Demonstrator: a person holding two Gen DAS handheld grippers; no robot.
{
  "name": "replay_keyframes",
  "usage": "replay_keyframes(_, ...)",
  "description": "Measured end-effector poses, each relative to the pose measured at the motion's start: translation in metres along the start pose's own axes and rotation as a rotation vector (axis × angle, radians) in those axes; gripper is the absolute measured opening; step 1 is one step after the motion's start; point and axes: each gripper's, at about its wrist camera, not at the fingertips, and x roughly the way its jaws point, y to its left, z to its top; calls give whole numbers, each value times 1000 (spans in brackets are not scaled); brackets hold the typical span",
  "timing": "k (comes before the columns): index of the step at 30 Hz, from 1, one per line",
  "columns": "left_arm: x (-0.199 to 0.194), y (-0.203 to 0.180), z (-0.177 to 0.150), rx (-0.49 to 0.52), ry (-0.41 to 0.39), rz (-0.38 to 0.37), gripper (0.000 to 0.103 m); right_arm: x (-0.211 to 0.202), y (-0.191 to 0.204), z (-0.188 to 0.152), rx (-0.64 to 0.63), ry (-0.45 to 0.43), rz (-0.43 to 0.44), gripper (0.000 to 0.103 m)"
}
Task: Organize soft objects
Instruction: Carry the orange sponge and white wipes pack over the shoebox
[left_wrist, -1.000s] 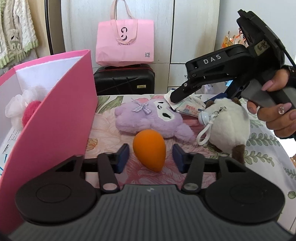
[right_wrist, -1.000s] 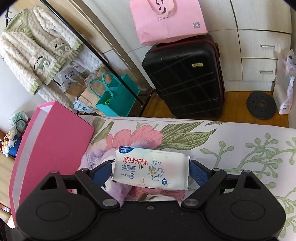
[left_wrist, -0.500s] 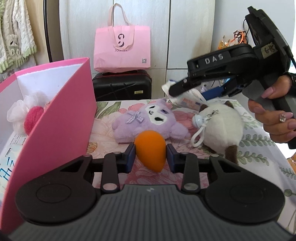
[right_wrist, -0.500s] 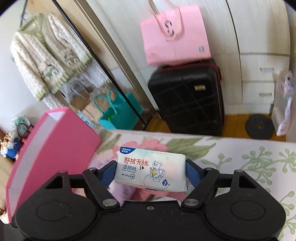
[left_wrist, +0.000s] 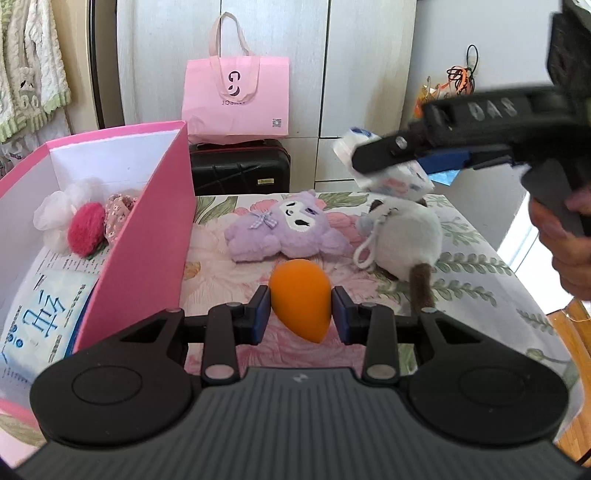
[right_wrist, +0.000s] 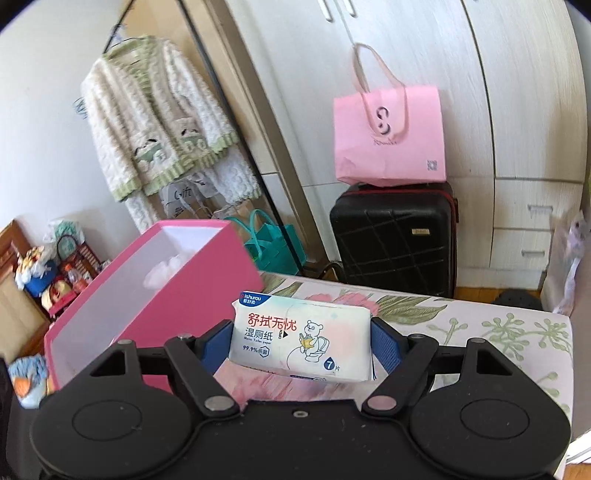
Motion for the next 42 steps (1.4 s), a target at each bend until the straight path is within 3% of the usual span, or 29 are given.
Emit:
replay_keyframes(19,-62,9,-35,49,-28,-150,35,-71,45,-103,-71,-44,-133,82)
replay_keyframes(24,-76,16,-40,69,-8,-205,35,-80,55,-117,-89,-16,-156,82)
replay_keyframes(34,-109,30,-49,110,35,-231,35,-97,88,-137,-112,47,-158,82)
replay_keyframes(42,-142,59,-44,84,96,-281,35,-109,116,-136,-120,82,-97,82)
